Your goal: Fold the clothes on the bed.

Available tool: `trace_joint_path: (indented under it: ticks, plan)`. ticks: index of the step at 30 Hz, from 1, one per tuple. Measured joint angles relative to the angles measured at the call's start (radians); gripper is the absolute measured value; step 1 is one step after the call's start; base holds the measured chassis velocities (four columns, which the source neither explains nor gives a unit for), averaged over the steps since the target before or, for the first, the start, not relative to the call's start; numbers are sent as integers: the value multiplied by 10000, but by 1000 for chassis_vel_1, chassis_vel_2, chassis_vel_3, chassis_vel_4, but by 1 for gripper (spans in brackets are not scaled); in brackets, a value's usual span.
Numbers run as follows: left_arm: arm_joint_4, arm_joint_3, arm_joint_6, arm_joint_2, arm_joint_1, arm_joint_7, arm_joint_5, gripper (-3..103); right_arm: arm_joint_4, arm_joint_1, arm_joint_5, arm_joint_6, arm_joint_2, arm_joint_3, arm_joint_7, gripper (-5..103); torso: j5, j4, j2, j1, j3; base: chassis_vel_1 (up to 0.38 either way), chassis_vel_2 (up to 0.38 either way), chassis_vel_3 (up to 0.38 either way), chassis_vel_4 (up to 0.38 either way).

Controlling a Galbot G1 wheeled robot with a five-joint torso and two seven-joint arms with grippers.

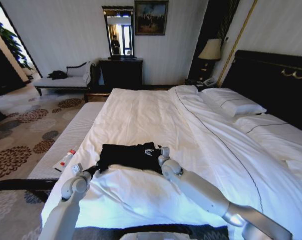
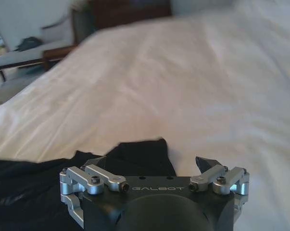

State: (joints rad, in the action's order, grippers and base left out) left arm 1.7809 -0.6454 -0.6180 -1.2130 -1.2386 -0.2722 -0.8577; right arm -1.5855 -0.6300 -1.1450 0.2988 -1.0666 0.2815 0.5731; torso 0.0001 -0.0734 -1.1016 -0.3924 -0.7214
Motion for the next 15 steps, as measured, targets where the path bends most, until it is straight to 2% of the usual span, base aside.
trace_joint_path:
  ticks: [2, 7, 15]
  plan:
    - [-46, -1, 0, 34, 46, -1, -3, 1, -49, -76, -1146, 260, 114, -440, 296, 100, -1, 0, -1, 0, 1, 0, 0, 0, 0]
    - [-144, 59, -10, -1, 134, -14, 25, 1, -368, -412, -1994, 487, 387, -853, 614, 100, -1, -2, -1, 1, 2, 0, 0, 0, 0]
    - [-149, 108, -45, -8, 177, -45, 49, 1, -418, -526, -2266, 656, 289, -970, 756, 100, 1, 1, 0, 1, 2, 0, 0, 0, 0]
